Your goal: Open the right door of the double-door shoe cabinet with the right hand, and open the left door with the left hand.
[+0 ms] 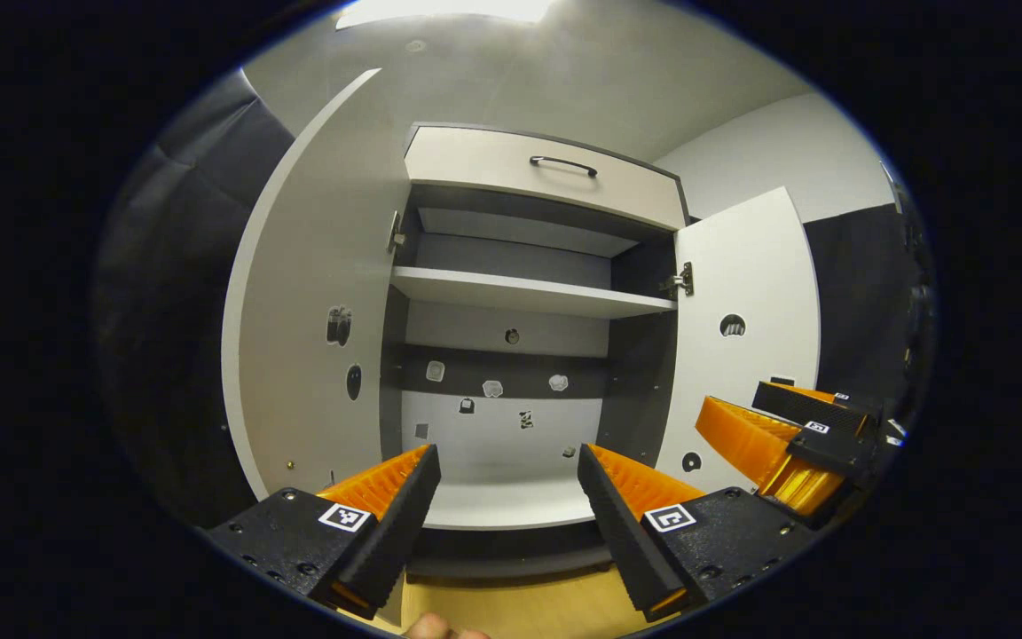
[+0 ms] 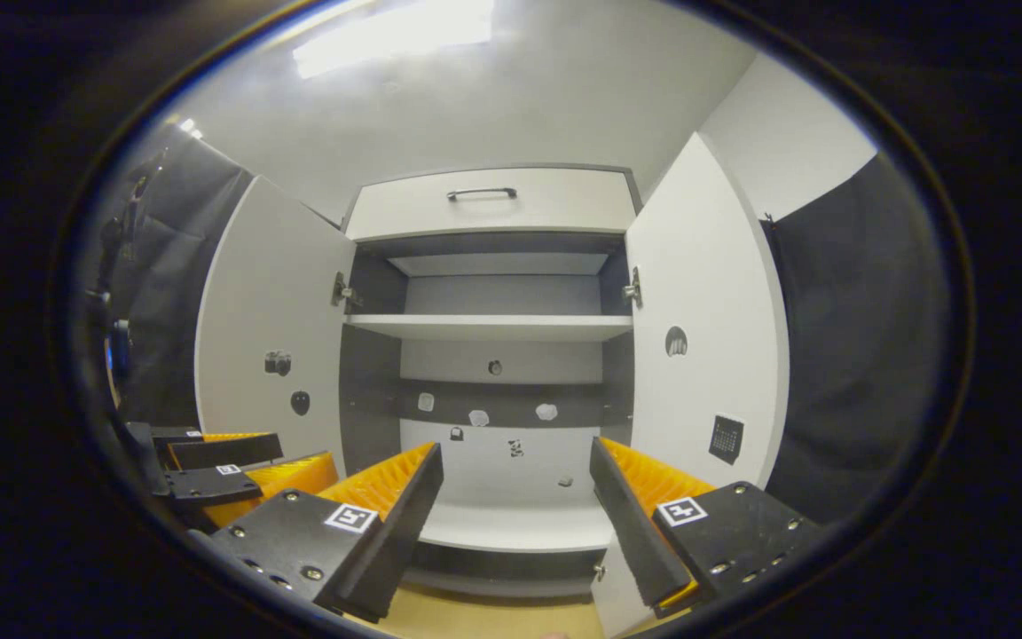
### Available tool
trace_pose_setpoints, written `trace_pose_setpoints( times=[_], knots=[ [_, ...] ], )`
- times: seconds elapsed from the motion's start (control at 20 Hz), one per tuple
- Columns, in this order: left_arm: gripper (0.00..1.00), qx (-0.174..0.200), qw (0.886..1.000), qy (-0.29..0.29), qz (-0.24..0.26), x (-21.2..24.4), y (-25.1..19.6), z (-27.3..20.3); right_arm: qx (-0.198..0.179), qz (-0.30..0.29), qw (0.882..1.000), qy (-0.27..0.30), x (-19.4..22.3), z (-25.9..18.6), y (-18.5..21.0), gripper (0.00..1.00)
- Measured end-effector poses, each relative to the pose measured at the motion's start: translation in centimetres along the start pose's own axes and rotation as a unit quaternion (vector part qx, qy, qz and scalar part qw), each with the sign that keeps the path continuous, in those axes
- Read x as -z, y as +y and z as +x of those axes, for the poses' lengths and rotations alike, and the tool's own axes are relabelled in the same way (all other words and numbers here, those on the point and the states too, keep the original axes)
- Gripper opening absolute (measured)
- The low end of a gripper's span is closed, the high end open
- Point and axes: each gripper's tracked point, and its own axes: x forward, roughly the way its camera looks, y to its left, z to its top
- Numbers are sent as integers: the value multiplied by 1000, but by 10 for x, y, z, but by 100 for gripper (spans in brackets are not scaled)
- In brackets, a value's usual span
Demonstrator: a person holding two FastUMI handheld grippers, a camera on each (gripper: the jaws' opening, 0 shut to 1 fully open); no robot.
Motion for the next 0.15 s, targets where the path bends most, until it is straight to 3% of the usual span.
trace_pose_setpoints(
  times=[0.15],
  knots=[
    [96,-10,1000,-6,16,-1,7,0,2,-8,1000,6,6,3,2,99]
  ],
)
